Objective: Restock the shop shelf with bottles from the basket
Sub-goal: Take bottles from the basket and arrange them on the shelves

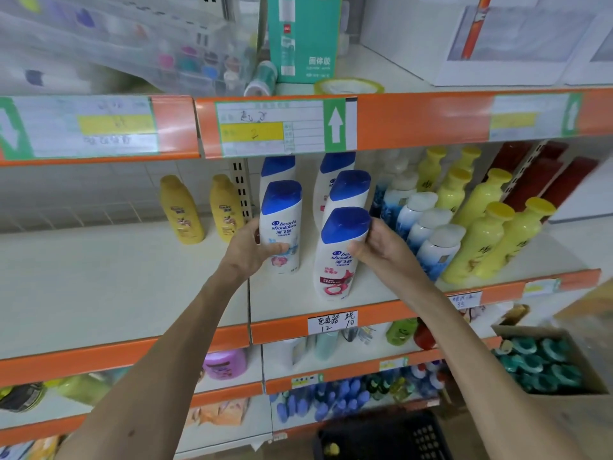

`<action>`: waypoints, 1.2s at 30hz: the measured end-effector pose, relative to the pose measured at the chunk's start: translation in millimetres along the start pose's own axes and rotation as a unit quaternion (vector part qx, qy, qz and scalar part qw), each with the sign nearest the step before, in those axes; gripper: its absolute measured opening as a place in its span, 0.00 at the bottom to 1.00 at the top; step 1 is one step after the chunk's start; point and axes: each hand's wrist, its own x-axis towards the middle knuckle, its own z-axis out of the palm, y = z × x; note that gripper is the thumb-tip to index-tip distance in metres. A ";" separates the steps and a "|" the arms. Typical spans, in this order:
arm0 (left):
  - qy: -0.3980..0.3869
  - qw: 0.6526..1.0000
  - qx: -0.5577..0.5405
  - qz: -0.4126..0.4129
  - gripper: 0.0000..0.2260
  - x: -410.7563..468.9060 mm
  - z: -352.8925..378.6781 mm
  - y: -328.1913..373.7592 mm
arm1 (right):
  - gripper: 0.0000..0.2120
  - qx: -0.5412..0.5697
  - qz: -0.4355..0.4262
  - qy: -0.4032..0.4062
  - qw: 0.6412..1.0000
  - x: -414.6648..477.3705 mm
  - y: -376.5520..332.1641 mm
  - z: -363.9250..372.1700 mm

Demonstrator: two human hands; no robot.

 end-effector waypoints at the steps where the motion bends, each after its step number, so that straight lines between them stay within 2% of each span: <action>1: -0.002 1.000 -0.002 -0.003 0.23 -0.1 -0.3 0.3 | 0.20 -0.008 0.009 -0.003 1.000 -0.3 1.8 -0.1; 6: 0.001 1.000 -0.007 -0.004 0.23 1.3 0.7 2.0 | 0.24 -0.050 0.047 0.009 0.998 5.9 13.4 4.7; 11: 0.001 1.000 -0.014 0.001 0.21 7.3 2.3 1.9 | 0.24 -0.065 0.056 0.022 0.996 8.0 20.8 -2.4; 25: -0.032 0.999 0.014 -0.010 0.18 22.5 -3.2 9.2 | 0.24 -0.074 0.051 0.042 0.995 15.1 20.5 -16.7; 36: -0.024 1.000 0.013 -0.008 0.20 20.9 -2.4 6.7 | 0.24 -0.062 0.051 0.025 0.996 12.4 24.6 -23.4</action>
